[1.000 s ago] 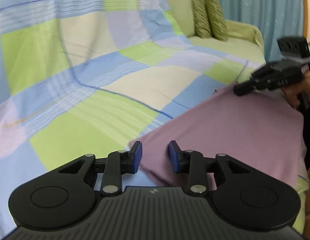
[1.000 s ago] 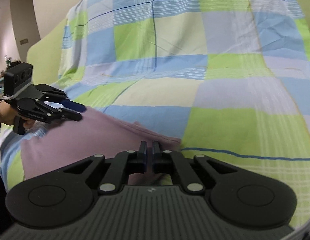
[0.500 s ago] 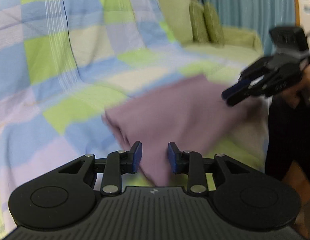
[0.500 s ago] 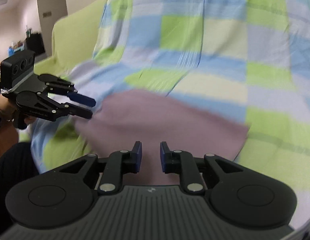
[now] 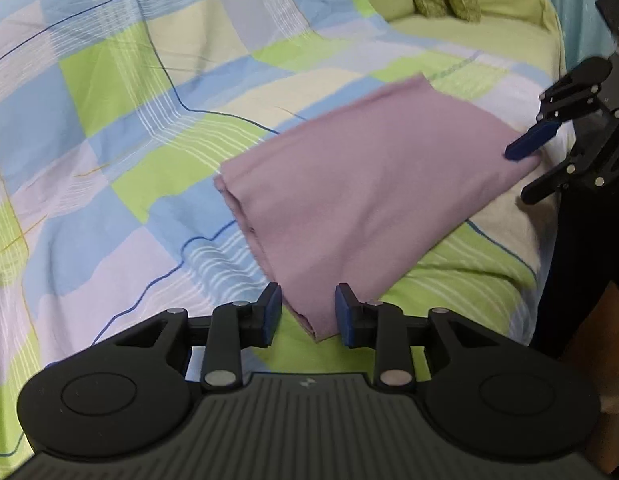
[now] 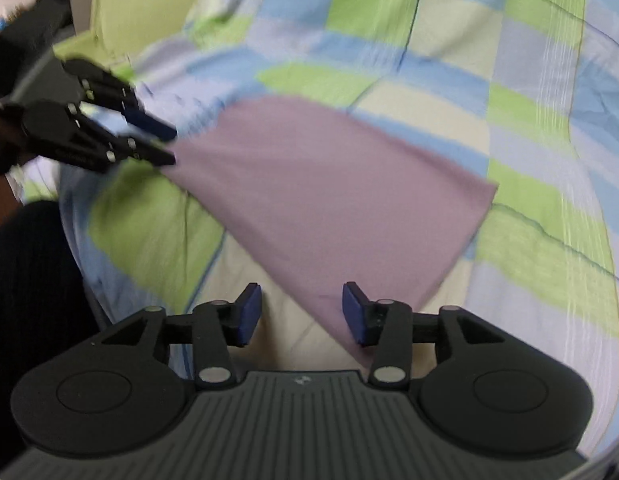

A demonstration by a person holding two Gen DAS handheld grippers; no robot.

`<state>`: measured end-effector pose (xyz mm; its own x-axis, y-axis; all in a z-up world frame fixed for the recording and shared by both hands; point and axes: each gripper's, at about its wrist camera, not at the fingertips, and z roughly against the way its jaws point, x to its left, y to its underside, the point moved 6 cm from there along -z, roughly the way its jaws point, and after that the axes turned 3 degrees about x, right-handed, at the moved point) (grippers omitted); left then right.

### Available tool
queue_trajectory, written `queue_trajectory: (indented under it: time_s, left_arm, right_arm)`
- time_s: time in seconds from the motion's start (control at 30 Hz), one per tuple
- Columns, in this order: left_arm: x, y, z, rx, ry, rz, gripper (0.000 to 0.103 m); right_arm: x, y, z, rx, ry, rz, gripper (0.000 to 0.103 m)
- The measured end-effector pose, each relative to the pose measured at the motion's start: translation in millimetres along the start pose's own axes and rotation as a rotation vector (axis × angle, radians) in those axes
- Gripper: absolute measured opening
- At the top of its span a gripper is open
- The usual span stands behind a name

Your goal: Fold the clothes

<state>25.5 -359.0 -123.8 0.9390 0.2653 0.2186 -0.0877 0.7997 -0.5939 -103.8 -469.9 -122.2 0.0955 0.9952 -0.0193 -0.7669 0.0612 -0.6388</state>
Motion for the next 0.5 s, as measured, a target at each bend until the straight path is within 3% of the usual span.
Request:
queue_trajectory:
  time_s: [0.3,0.4,0.5]
  left_arm:
    - [-5,-3,4,0.002,-0.021,-0.021,0.041]
    - [-21,-4,26,-0.086,-0.096,-0.154,0.041]
    - [-48,-4,38,-0.163,-0.089,-0.313,0.044]
  right_arm:
    - [24,-3,21,-0.011,0.069,0.128,0.045]
    - [26,-3,20,0.000,0.131,0.204,0.048]
    - [29,-2,15,0.013,0.197,0.296,0.048]
